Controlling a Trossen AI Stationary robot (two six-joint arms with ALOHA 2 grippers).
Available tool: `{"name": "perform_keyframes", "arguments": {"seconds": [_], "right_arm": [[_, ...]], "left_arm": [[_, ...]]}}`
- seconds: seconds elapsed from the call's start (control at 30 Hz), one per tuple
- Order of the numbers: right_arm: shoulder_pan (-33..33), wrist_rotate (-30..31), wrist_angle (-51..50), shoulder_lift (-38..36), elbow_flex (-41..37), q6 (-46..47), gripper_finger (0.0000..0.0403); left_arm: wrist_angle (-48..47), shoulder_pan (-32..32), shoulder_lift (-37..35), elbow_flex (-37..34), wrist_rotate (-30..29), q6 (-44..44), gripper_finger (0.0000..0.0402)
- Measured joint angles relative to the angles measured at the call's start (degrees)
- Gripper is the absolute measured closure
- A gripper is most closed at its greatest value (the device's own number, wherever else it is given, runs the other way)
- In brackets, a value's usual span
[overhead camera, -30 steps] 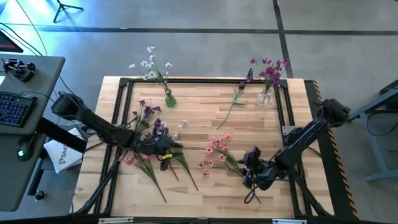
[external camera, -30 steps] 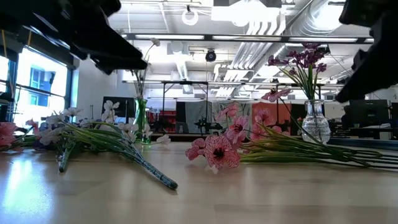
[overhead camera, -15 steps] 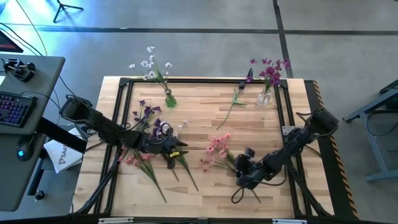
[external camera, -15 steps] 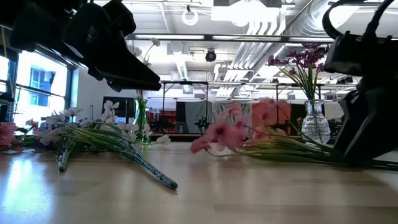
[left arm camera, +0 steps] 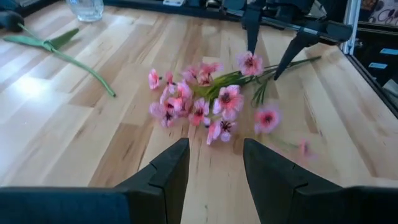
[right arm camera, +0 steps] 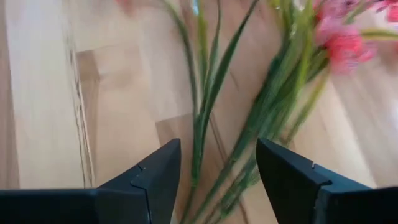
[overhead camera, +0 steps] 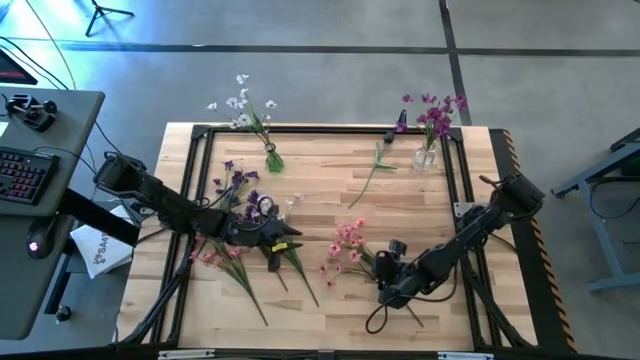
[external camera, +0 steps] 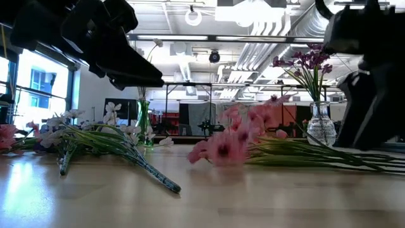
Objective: Sort flowers into vase by color
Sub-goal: Put the right pink flowers into the green vase
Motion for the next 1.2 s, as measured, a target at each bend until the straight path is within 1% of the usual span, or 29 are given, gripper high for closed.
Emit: {"name": "perform_keyframes", "arguments": {"seconds": [0.1,0.23,0.3,0.5,0.63,0.77,0.93,1.0,1.07,1.2], "right_arm": [[0.0,-0.1,-5.2,0.0,3.7,1.7,0.0198],[0.2,-4.5,-9.6,0.0,6.5,4.9,0.0199],[0.6,-6.3,-10.5,0.0,6.7,6.3,0.0199],[1.3,-6.7,-10.8,0.0,3.7,12.9,0.0199],[1.2,-6.7,-7.2,0.0,-0.1,15.5,0.0199],[1.3,-6.9,0.2,0.5,-3.2,11.7,0.0199],[1.3,-6.1,3.2,1.6,-4.4,8.6,0.0203],[1.3,-5.8,3.7,2.0,-4.8,7.9,0.0217],[1.4,-5.3,4.1,2.3,-5.5,7.8,0.0243],[1.6,-3.9,7.3,2.3,-7.6,7.5,0.0326]], "left_arm": [[-0.1,0.0,-1.4,0.0,0.0,1.0,0.0261],[-0.7,0.0,-2.6,0.0,0.0,1.3,0.0261],[-1.3,0.0,-2.9,0.0,0.0,1.3,0.0261],[-2.5,0.0,-2.9,0.0,0.0,1.3,0.0261],[-2.9,0.0,-2.9,0.0,0.0,1.3,0.0261],[-3.1,0.0,-2.9,0.0,0.0,1.2,0.0261],[-3.1,0.0,-2.9,0.0,0.0,1.2,0.0261],[-3.1,0.0,-2.9,0.0,-0.1,1.2,0.0261],[-3.0,0.0,-2.9,0.0,-0.2,1.2,0.0261],[-3.1,0.0,-2.9,0.0,-0.3,1.2,0.0261]]}}
